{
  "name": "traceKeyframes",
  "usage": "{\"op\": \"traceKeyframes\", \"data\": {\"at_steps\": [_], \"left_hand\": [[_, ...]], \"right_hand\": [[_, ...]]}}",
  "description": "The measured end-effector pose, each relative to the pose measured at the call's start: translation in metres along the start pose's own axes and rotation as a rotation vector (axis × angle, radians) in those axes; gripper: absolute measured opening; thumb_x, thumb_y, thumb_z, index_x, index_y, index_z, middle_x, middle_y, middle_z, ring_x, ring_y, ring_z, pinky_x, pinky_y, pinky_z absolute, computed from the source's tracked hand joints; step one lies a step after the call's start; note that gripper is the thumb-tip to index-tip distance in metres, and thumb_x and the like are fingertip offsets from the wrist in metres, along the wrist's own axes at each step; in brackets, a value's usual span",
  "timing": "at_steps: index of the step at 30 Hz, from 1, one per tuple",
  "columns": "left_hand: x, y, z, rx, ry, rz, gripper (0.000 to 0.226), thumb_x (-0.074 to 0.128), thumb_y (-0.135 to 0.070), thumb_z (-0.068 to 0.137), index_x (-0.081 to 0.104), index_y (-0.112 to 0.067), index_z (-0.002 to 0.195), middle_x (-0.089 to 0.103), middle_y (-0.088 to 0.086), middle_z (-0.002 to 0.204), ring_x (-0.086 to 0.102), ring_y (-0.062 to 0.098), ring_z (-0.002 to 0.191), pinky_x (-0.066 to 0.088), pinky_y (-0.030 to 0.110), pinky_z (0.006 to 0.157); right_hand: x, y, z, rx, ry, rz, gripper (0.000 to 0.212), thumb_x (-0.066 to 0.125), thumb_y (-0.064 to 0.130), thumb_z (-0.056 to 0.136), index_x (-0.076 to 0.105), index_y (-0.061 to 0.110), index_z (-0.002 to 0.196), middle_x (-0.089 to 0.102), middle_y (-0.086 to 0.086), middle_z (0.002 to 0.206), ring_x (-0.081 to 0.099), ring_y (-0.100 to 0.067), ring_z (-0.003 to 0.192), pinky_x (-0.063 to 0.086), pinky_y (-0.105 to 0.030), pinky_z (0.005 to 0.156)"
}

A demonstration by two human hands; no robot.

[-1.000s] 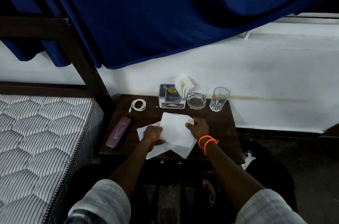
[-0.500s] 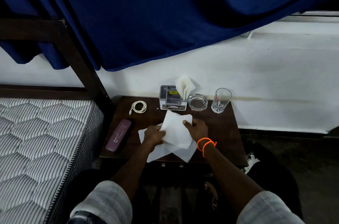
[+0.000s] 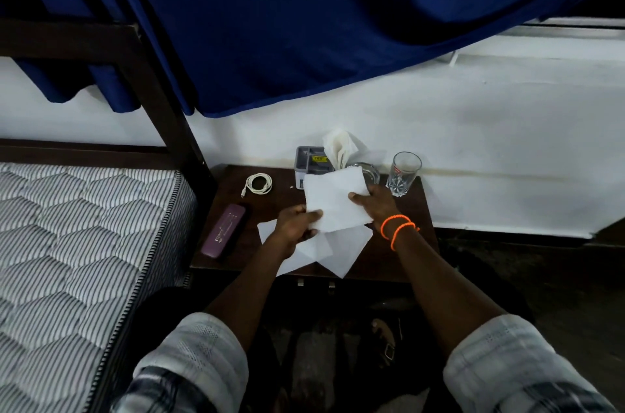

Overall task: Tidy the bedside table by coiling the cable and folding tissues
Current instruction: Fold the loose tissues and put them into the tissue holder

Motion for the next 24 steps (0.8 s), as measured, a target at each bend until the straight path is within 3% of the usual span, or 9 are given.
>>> {"op": "traceKeyframes", "data": {"at_steps": [2,5,9,11,15,19,24], "left_hand": [[0.003,0.011,-0.005,-0.017,0.009,0.028,0.018,0.080,-0.010,0.087,0.074,-0.006,0.103,0.074,0.008,0.093,0.068,0.015,0.071,0.054,0.020,0.051],[0.007,0.034,-0.014,-0.120,0.019,0.084,0.013,0.083,-0.009,0.083,0.072,-0.004,0.089,0.070,0.010,0.079,0.061,0.015,0.052,0.051,0.022,0.046],[0.007,0.064,-0.023,-0.241,0.090,0.206,0.026,0.083,-0.026,0.085,0.067,-0.009,0.097,0.074,0.012,0.084,0.064,0.018,0.061,0.049,0.022,0.046],[0.003,0.072,-0.025,-0.272,0.109,0.217,0.038,0.078,-0.041,0.088,0.064,-0.009,0.103,0.076,0.017,0.087,0.066,0.021,0.066,0.047,0.020,0.046],[-0.006,0.074,-0.023,-0.265,0.069,0.366,0.052,0.063,-0.058,0.094,0.064,-0.007,0.101,0.076,0.007,0.068,0.065,0.013,0.046,0.038,0.018,0.039],[-0.012,0.076,-0.016,-0.301,0.059,0.482,0.058,0.058,-0.058,0.097,0.072,-0.002,0.093,0.077,0.006,0.071,0.062,0.011,0.043,0.037,0.016,0.039],[-0.015,0.080,-0.013,-0.333,0.055,0.488,0.039,0.063,-0.041,0.098,0.072,-0.005,0.087,0.075,0.005,0.070,0.062,0.010,0.042,0.037,0.016,0.037]], "right_hand": [[-0.005,0.006,0.000,-0.081,0.019,-0.214,0.031,0.076,0.004,0.086,0.071,-0.008,0.114,0.072,-0.024,0.114,0.068,-0.028,0.093,0.057,-0.028,0.080],[-0.002,0.004,0.001,-0.115,0.099,-0.351,0.036,0.078,0.006,0.084,0.072,-0.005,0.117,0.072,-0.023,0.117,0.069,-0.037,0.110,0.053,-0.044,0.100],[0.012,-0.005,0.001,-0.131,0.204,-0.580,0.043,0.080,0.013,0.084,0.069,0.000,0.124,0.069,-0.016,0.127,0.063,-0.031,0.119,0.047,-0.037,0.103],[0.020,-0.012,0.002,-0.115,0.253,-0.638,0.043,0.079,0.013,0.084,0.069,0.000,0.124,0.068,-0.016,0.128,0.062,-0.030,0.119,0.046,-0.033,0.101],[0.029,-0.021,0.006,-0.109,0.308,-0.726,0.035,0.079,0.010,0.083,0.073,0.002,0.117,0.072,-0.018,0.119,0.065,-0.024,0.103,0.043,-0.026,0.087],[0.033,-0.026,0.010,-0.098,0.238,-0.793,0.043,0.080,0.017,0.082,0.070,0.004,0.122,0.069,-0.016,0.125,0.063,-0.030,0.118,0.045,-0.032,0.098],[0.033,-0.030,0.005,-0.059,0.100,-0.911,0.061,0.083,0.034,0.077,0.060,0.016,0.130,0.056,-0.010,0.136,0.050,-0.031,0.131,0.044,-0.045,0.108]]}}
Point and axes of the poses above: each hand's wrist, its own z-axis towards the middle knuckle, its own x-axis out of the palm, y = z × x, the point moved 4 cm from there along z, towards the middle knuckle
